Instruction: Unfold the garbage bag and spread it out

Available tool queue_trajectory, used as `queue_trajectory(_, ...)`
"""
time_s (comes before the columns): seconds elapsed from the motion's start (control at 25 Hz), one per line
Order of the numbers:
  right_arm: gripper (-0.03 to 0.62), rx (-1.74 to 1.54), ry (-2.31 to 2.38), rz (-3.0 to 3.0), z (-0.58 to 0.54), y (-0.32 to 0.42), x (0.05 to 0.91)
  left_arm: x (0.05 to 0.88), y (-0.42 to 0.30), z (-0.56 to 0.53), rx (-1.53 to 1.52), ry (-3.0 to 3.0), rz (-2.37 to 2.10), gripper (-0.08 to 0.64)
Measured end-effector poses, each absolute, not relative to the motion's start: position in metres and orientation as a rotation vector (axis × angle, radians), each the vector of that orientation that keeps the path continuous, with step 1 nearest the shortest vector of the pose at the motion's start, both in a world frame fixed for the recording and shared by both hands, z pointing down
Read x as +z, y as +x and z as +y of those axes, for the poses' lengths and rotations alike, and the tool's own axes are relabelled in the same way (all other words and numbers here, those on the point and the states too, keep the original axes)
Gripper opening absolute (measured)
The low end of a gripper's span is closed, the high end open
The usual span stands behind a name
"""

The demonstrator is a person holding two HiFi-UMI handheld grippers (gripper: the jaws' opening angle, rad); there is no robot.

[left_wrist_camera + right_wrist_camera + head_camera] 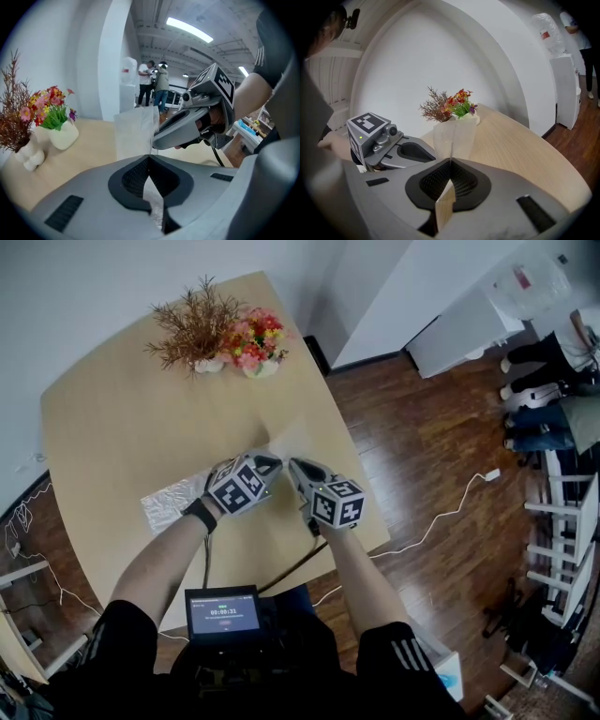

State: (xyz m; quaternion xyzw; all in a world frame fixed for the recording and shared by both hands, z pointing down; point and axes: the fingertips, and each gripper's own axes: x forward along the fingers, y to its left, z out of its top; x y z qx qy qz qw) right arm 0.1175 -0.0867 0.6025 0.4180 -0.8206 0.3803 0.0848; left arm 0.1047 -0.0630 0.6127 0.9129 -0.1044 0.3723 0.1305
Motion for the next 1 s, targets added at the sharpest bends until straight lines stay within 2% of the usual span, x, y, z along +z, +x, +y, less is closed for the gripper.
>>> queue_trajectory(1.0,0.017,1.043,1.281,-2.309,-0.079,0.152,0.635,0.616,0.057,-0.12,1.41,2.656,-0.441,0.0)
